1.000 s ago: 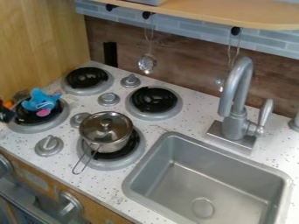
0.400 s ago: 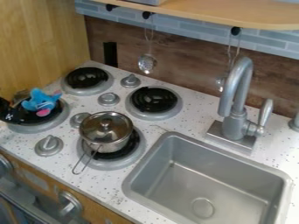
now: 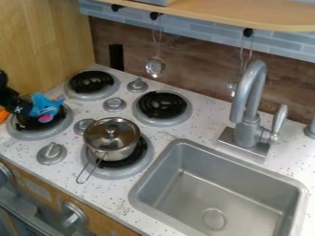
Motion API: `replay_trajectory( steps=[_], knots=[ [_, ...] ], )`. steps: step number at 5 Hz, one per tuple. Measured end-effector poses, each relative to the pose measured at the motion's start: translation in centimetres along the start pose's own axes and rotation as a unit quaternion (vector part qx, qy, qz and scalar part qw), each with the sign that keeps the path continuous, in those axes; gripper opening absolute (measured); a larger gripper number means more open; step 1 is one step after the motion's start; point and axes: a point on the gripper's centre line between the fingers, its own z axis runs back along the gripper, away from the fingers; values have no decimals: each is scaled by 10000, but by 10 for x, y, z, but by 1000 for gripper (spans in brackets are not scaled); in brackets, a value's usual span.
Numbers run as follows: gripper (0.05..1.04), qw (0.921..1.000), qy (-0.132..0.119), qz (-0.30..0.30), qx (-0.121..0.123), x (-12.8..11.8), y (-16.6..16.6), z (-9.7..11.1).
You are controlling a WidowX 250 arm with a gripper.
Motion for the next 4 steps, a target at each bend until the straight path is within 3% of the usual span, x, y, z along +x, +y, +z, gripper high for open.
replay_trajectory(
  steps=[1,3,4],
  knots=[
    [1005,9996,42,-255,-72,12,-10,-13],
    [1005,9956,280,-884,114,31,-14,-31],
    [1005,9895,532,-1257,465,33,-9,-37]
  ],
)
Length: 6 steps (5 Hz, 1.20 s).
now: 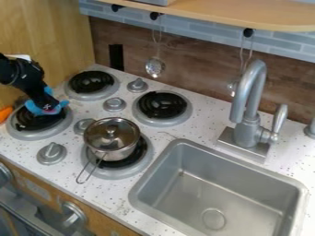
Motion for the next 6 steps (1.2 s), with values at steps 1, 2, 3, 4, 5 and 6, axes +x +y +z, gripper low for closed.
replay_trajectory(
  steps=[1,2,3,4,5,6],
  knots=[
    [1005,9977,361,-490,291,-2,5,-5],
    [1005,9902,757,-1117,363,-6,10,-13],
    [1005,9840,1103,-1338,416,-8,13,-19],
    [1005,9794,1295,-1511,339,-8,15,-29],
    [971,9743,1497,-1667,246,-13,17,-40],
    [727,9750,1470,-1648,246,-13,20,-45]
  ],
)
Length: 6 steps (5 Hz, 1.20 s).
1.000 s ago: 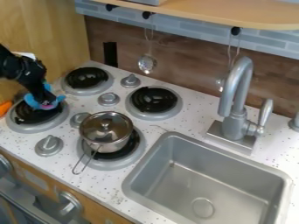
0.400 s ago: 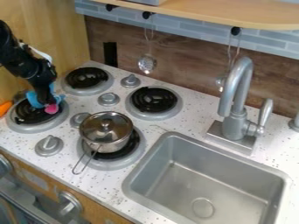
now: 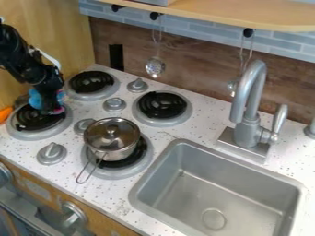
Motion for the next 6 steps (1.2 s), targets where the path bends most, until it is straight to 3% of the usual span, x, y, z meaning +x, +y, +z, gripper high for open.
replay_trajectory(
  steps=[1,2,3,4,6],
  knots=[
    [535,9999,81,-141,11,-2,-1,-1],
    [475,9996,79,-269,-11,-3,-5,0],
    [462,9937,-289,-986,-436,8,-22,11],
    [460,9804,-870,-1454,-1006,27,-42,26],
    [460,9646,-1498,-1773,-1253,63,-44,64]
  ],
)
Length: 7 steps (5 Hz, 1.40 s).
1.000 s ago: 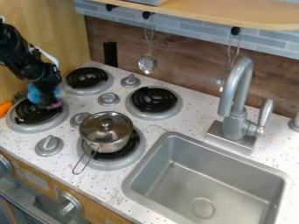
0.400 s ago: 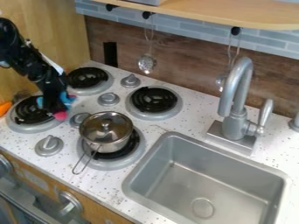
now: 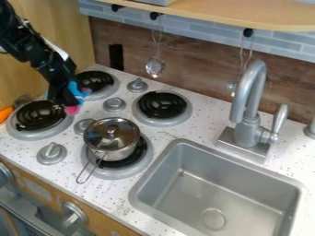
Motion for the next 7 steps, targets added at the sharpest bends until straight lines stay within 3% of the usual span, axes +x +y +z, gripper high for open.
replay_trajectory(
  steps=[1,2,3,4,5,6,7],
  knots=[
    [460,9994,-88,-312,-136,21,0,-6],
    [460,9990,-103,-431,-74,30,4,-8],
    [460,9989,21,450,157,26,14,-6],
    [460,9932,149,1061,460,21,22,-7],
    [460,9751,295,2087,683,13,26,-6],
    [460,9610,445,2644,672,7,22,-8],
    [460,9401,572,3310,574,5,16,-8]
  ],
)
